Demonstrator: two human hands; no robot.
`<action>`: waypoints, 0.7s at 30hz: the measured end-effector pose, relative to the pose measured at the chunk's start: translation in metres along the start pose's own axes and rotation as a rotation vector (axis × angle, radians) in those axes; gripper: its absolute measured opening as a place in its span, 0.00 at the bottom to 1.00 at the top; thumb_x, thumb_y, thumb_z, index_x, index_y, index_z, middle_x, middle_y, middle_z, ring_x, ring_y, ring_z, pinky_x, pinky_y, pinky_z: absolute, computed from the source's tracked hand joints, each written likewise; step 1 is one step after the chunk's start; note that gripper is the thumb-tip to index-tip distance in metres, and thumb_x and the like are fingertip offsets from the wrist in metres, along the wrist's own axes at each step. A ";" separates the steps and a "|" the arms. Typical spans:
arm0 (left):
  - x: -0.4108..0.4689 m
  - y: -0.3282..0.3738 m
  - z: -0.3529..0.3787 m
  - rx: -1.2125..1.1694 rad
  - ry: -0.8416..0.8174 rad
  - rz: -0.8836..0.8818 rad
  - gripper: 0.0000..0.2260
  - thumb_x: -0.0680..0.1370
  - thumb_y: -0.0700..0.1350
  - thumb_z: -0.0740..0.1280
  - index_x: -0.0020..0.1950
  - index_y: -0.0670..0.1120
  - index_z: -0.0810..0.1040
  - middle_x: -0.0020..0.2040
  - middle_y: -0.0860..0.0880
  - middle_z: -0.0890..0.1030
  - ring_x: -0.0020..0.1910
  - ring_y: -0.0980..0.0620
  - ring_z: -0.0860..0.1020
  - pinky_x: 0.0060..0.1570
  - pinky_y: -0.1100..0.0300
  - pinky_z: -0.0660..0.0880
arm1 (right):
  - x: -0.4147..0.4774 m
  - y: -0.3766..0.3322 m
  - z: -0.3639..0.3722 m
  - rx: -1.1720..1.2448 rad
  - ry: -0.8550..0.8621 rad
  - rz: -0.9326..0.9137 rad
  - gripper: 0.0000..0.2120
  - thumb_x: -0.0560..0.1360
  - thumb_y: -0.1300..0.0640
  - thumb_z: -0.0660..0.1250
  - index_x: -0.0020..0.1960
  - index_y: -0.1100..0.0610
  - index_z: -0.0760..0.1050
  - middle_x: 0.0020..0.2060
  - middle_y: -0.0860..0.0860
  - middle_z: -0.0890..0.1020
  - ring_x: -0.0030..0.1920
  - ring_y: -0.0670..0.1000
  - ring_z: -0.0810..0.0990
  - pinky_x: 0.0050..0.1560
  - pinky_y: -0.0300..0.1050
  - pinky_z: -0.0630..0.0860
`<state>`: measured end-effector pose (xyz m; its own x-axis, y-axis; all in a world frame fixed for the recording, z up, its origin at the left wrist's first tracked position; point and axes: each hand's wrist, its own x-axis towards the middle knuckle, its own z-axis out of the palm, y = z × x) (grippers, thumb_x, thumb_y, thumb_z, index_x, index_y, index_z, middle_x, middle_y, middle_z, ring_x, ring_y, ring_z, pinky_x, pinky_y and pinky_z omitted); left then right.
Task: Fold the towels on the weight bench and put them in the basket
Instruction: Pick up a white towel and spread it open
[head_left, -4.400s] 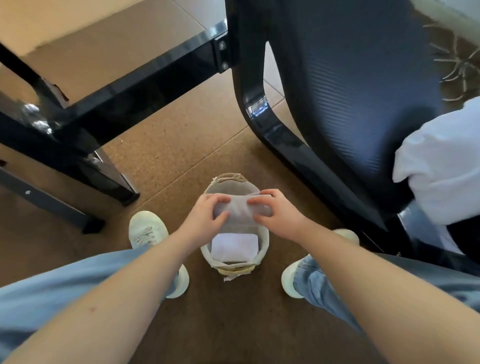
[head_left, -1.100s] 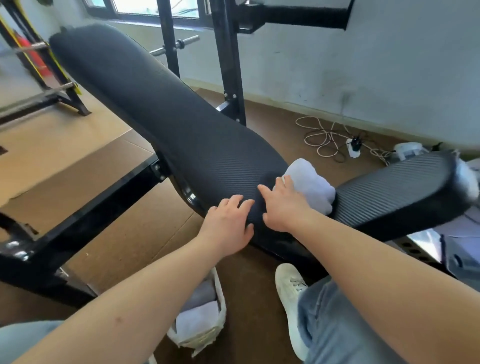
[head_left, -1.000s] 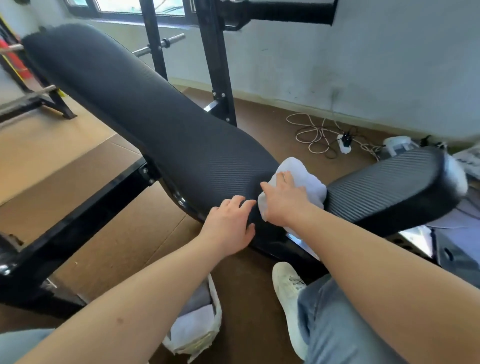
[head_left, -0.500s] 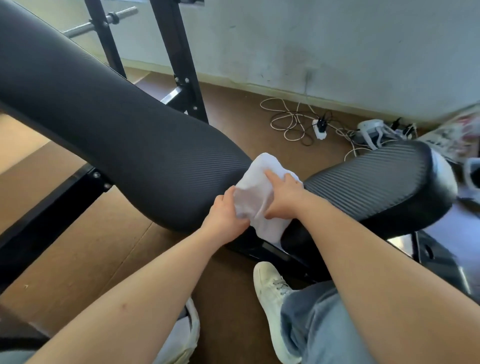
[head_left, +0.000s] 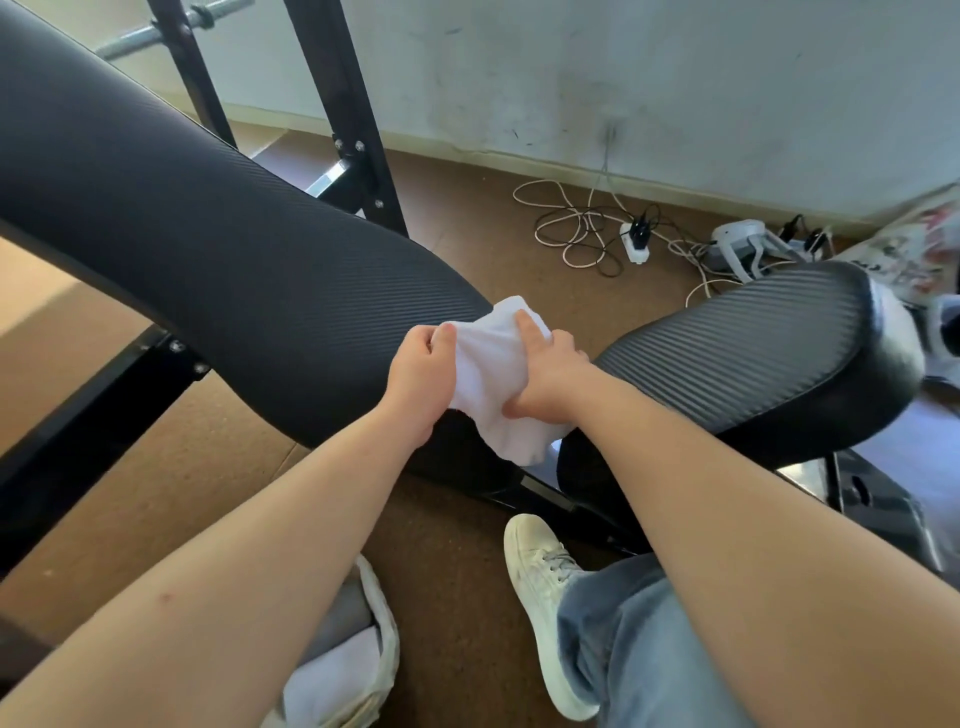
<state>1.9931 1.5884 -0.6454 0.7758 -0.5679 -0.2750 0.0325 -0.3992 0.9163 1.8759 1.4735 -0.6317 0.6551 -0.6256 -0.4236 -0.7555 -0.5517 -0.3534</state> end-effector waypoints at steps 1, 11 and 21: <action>-0.002 0.003 -0.003 -0.015 0.017 0.026 0.13 0.84 0.57 0.58 0.58 0.50 0.75 0.55 0.50 0.79 0.55 0.50 0.79 0.57 0.47 0.79 | 0.001 -0.001 0.000 -0.001 0.012 0.000 0.57 0.73 0.47 0.75 0.81 0.40 0.34 0.79 0.58 0.51 0.79 0.66 0.51 0.71 0.66 0.66; -0.017 0.035 -0.023 -0.501 -0.227 0.091 0.17 0.80 0.34 0.67 0.66 0.48 0.74 0.63 0.43 0.79 0.61 0.44 0.81 0.57 0.51 0.81 | 0.003 -0.022 0.005 0.157 -0.009 -0.299 0.56 0.66 0.33 0.77 0.82 0.38 0.45 0.83 0.50 0.43 0.82 0.61 0.41 0.78 0.70 0.55; -0.015 -0.002 -0.032 0.214 -0.119 0.166 0.29 0.76 0.40 0.74 0.74 0.54 0.71 0.68 0.55 0.75 0.67 0.52 0.75 0.67 0.49 0.75 | 0.001 -0.017 -0.005 0.453 0.180 -0.137 0.15 0.84 0.49 0.59 0.60 0.55 0.80 0.54 0.54 0.83 0.57 0.56 0.80 0.50 0.49 0.74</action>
<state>2.0014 1.6204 -0.6334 0.6794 -0.7137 -0.1705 -0.2320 -0.4294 0.8728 1.8896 1.4793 -0.6221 0.7103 -0.6713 -0.2117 -0.5658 -0.3657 -0.7390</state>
